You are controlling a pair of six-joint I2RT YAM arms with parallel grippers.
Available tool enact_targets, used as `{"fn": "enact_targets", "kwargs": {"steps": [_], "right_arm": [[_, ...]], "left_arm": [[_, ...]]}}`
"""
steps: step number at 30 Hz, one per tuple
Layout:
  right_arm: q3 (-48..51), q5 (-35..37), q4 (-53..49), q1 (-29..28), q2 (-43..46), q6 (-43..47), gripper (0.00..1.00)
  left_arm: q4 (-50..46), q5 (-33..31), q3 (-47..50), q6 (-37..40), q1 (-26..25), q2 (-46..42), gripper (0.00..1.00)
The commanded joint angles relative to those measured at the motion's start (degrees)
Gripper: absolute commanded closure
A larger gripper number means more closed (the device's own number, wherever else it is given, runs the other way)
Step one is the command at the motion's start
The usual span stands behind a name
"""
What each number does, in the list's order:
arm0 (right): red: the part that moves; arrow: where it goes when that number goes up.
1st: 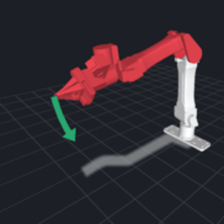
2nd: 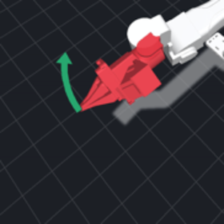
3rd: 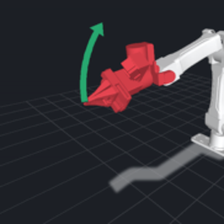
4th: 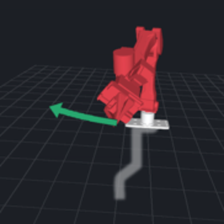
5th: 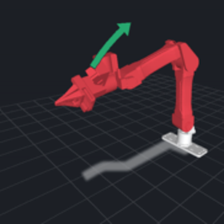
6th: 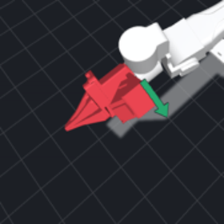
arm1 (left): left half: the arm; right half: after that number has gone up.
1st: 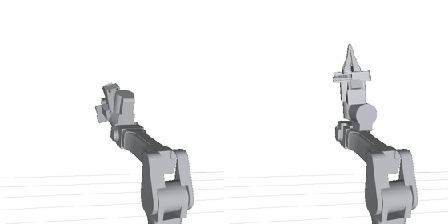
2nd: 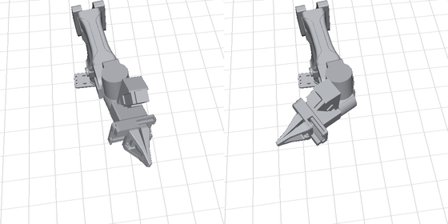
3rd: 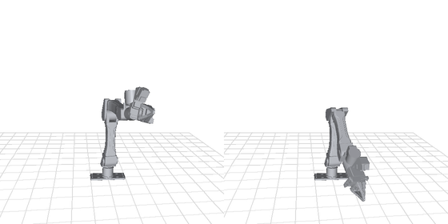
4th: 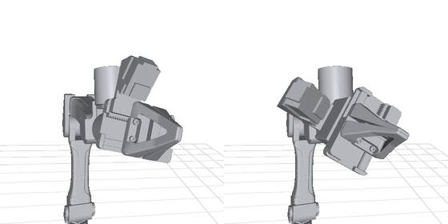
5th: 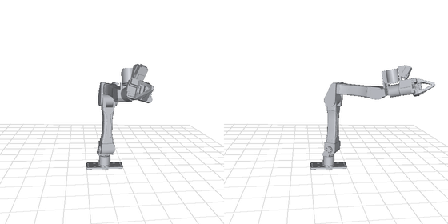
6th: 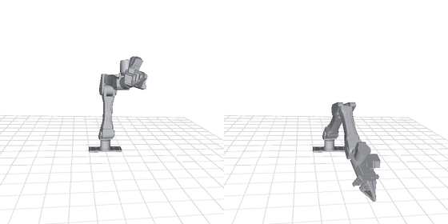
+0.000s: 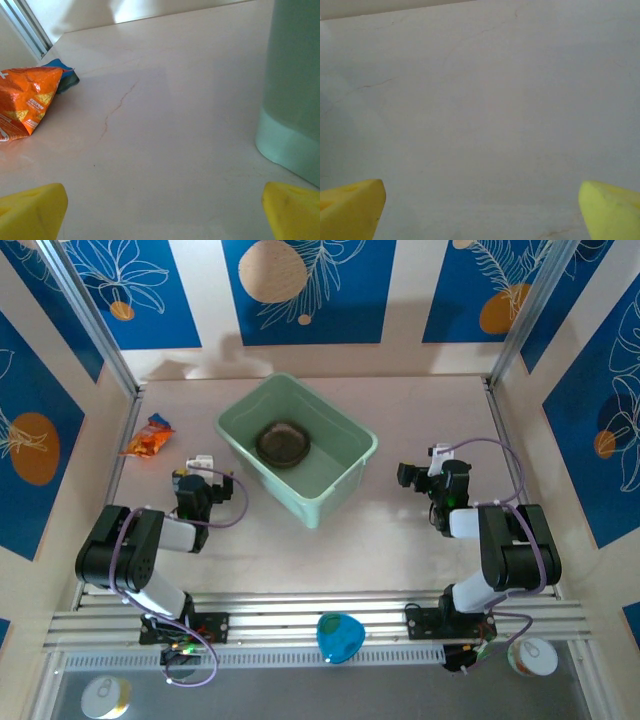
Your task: Place the plates into the plastic bin on the countertop
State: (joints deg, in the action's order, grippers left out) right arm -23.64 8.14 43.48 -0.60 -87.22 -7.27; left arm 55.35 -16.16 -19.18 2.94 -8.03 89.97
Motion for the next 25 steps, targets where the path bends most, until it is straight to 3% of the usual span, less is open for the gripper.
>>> {"fn": "enact_targets", "kwargs": {"steps": [1,25], "right_arm": [[-0.2,-2.2,3.0,0.4,-0.1,1.3,0.01],[-0.3,-2.6,2.6,0.4,-0.1,1.5,0.01]], "left_arm": [[2.4,-0.2,-0.8,-0.2,0.4,0.0,0.00],[2.6,-0.3,-0.7,-0.2,0.4,0.0,0.00]]}}
